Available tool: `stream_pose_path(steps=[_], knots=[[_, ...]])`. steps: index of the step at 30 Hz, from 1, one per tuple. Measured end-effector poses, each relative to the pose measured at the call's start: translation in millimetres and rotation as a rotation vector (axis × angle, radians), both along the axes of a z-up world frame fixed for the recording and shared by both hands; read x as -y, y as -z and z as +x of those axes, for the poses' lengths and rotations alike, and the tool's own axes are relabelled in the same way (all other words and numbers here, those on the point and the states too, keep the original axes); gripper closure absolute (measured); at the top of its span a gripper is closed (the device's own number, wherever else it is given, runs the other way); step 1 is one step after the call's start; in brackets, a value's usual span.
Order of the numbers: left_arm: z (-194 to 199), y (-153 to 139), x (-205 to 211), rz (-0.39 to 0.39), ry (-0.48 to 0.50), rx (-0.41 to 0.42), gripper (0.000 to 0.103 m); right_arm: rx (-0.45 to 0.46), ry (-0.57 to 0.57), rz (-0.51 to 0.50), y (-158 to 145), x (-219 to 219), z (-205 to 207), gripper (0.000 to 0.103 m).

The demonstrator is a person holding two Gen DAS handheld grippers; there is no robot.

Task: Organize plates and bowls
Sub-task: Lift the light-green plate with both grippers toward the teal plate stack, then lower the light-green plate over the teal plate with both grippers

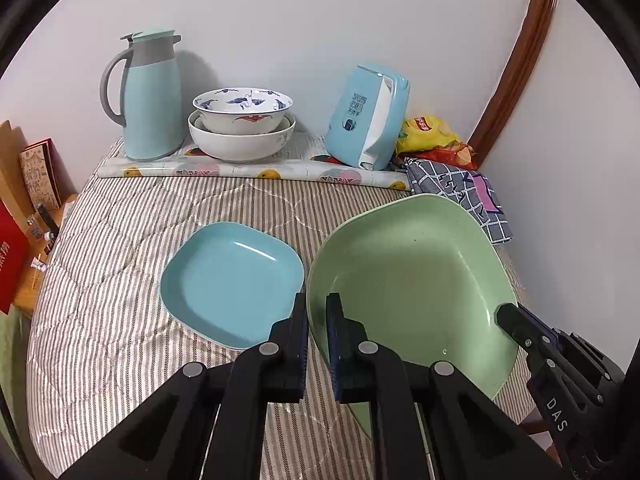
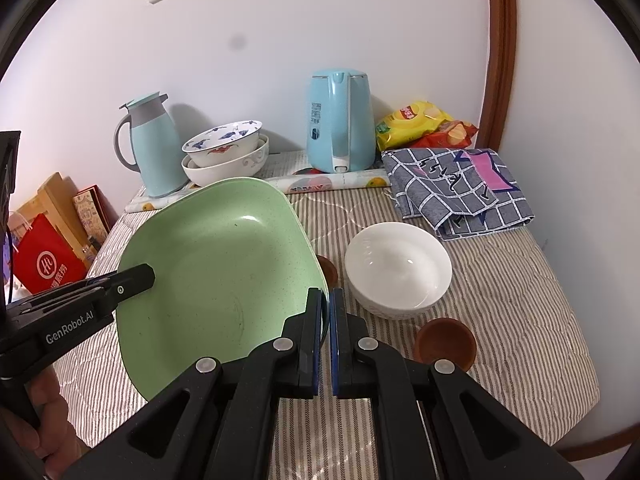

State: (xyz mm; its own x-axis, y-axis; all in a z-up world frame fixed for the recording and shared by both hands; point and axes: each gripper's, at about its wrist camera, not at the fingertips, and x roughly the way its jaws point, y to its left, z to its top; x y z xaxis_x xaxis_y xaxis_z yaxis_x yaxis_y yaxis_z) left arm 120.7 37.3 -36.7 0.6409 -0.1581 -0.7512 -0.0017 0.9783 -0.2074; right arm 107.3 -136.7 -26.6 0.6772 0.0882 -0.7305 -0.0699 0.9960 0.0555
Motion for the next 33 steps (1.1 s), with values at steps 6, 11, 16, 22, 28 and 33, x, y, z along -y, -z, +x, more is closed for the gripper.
stream_pose_path(steps=[6,11,16,22,28,33], knots=[[1.8,1.1,-6.0,-0.006,-0.008,-0.003,0.094,-0.001,-0.003,-0.002,-0.8,-4.7,2.4,0.099],[3.5,3.2,-11.8,-0.008,-0.014,-0.01,0.094,-0.001,-0.005,0.004,-1.2,-11.5,5.7,0.099],[6.3,4.9,-16.6,-0.009,-0.017,-0.015,0.094,-0.004,-0.006,0.012,1.0,-15.2,9.1,0.099],[10.7,9.9,-23.3,-0.009,-0.03,-0.026,0.094,-0.015,-0.014,0.017,6.4,-21.1,15.7,0.099],[14.7,16.9,-31.2,-0.004,-0.042,-0.043,0.094,-0.027,-0.028,0.019,11.3,-29.0,22.1,0.099],[16.8,21.9,-40.5,-0.001,-0.059,-0.053,0.094,-0.037,-0.042,0.025,17.0,-37.2,27.5,0.099]])
